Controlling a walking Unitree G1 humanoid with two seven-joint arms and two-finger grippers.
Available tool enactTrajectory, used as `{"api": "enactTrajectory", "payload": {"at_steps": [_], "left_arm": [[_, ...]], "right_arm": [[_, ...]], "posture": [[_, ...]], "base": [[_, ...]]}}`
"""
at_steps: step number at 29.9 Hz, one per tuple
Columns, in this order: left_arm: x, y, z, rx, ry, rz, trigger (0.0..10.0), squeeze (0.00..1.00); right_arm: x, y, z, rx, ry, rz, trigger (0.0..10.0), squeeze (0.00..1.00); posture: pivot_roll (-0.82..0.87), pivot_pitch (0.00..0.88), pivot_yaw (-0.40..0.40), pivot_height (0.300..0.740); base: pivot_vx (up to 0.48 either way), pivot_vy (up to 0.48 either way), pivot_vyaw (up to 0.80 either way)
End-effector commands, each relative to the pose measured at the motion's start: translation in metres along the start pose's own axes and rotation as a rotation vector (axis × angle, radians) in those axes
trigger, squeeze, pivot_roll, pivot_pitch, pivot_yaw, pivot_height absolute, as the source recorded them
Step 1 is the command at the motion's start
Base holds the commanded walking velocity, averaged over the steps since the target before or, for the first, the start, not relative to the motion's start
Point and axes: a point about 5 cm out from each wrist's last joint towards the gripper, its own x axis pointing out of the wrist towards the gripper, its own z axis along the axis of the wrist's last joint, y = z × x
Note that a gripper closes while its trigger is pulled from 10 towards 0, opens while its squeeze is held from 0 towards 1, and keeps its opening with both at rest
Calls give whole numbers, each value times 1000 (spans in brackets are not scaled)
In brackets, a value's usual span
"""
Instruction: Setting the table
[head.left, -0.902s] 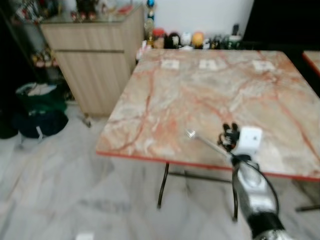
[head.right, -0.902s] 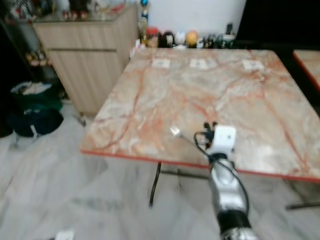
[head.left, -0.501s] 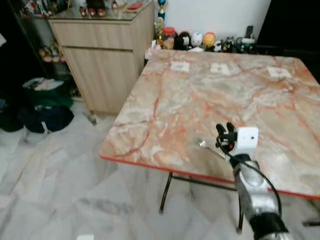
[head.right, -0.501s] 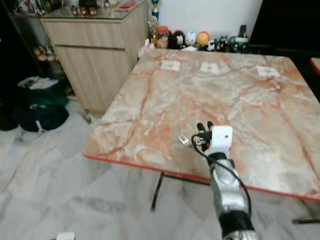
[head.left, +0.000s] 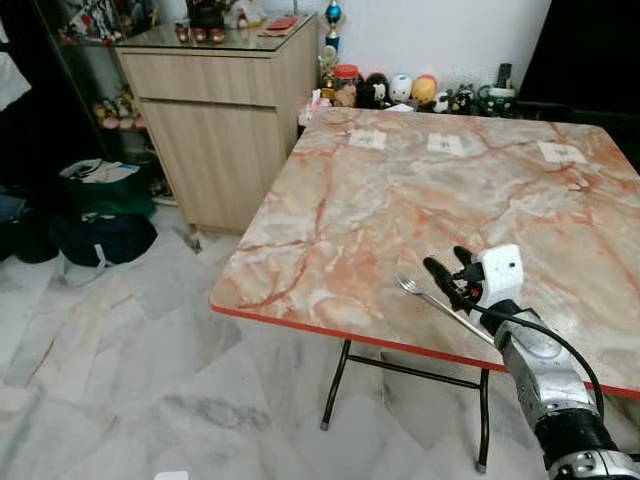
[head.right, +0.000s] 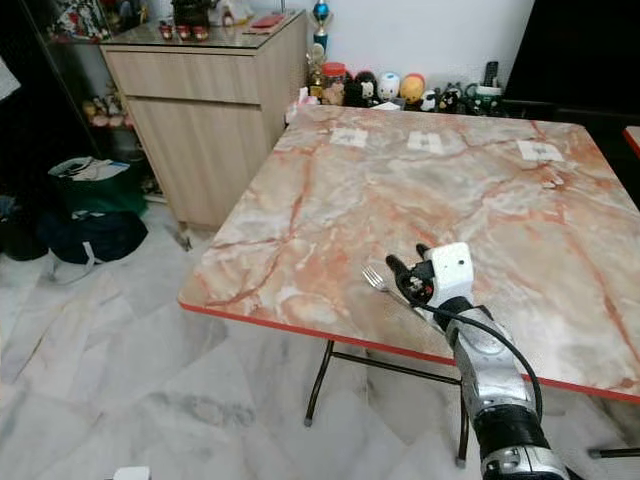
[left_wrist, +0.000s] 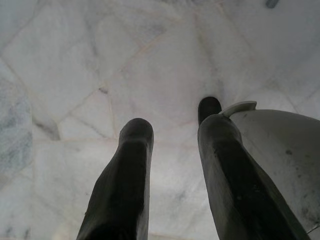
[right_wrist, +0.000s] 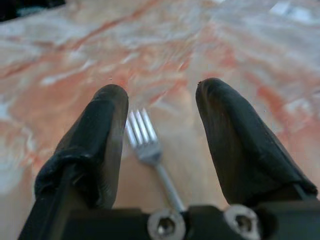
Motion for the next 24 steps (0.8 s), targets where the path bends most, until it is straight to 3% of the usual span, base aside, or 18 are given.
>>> {"api": "enactTrajectory", "payload": {"at_steps": [1, 2, 3, 4, 6, 7, 8, 9, 10, 14, 17, 21, 24], "left_arm": [[0, 1, -3, 10, 16, -3, 10000, 0], [0, 1, -3, 10, 16, -3, 10000, 0], [0, 1, -3, 9, 16, -3, 10000, 0], [0, 1, -3, 9, 16, -4, 10000, 0], [0, 1, -3, 10, 16, -4, 10000, 0], [0, 1, -3, 10, 16, -4, 10000, 0], [0, 1, -3, 11, 16, -4, 10000, 0], [0, 2, -3, 11, 16, -4, 10000, 0], [0, 2, -3, 12, 17, -4, 10000, 0], [-1, 2, -3, 15, 17, -4, 10000, 0], [-1, 3, -3, 10, 12, 2, 10000, 0], [-1, 4, -3, 1, 3, 7, 10000, 0], [-1, 4, -4, 8, 6, 6, 10000, 0]], "right_arm": [[3, -5, 2, 11, 24, 12, 10000, 0], [3, -6, 0, 36, 35, 20, 10000, 757], [3, -7, -2, 58, 42, 30, 10000, 757], [3, -9, -4, 76, 66, 41, 10000, 1000], [3, -10, -4, 73, 74, 49, 10000, 1000], [3, -12, -4, 64, 84, 58, 10000, 804], [3, -13, -3, 67, 83, 65, 10000, 114], [3, -14, -3, 71, 81, 69, 10000, 114], [3, -17, -1, 80, 80, 67, 10000, 0], [3, -22, 1, 105, 69, 58, 10000, 0], [4, -24, 9, 129, -9, 26, 10000, 0], [3, -23, 15, 167, -130, -86, 10000, 0], [-3, -14, 16, 272, -276, -289, 10000, 0]], "posture": [[-37, 0, 32, 740], [-37, 0, 33, 740], [-36, 0, 35, 740], [-35, 0, 36, 740], [-35, 0, 38, 740], [-34, 0, 41, 740], [-34, 0, 41, 740], [-34, 0, 42, 740], [-34, 0, 45, 740], [-30, 0, 45, 740], [-25, 0, 40, 740], [-29, 0, 41, 740], [-30, 1, 39, 740]], "base": [[0, 0, 0], [0, 0, 0], [0, 0, 0], [0, 0, 0], [0, 0, 0], [0, 0, 0], [0, 0, 0], [0, 0, 0], [0, 0, 0], [0, 0, 0], [0, 0, 0], [0, 0, 0], [0, 0, 0]]}}
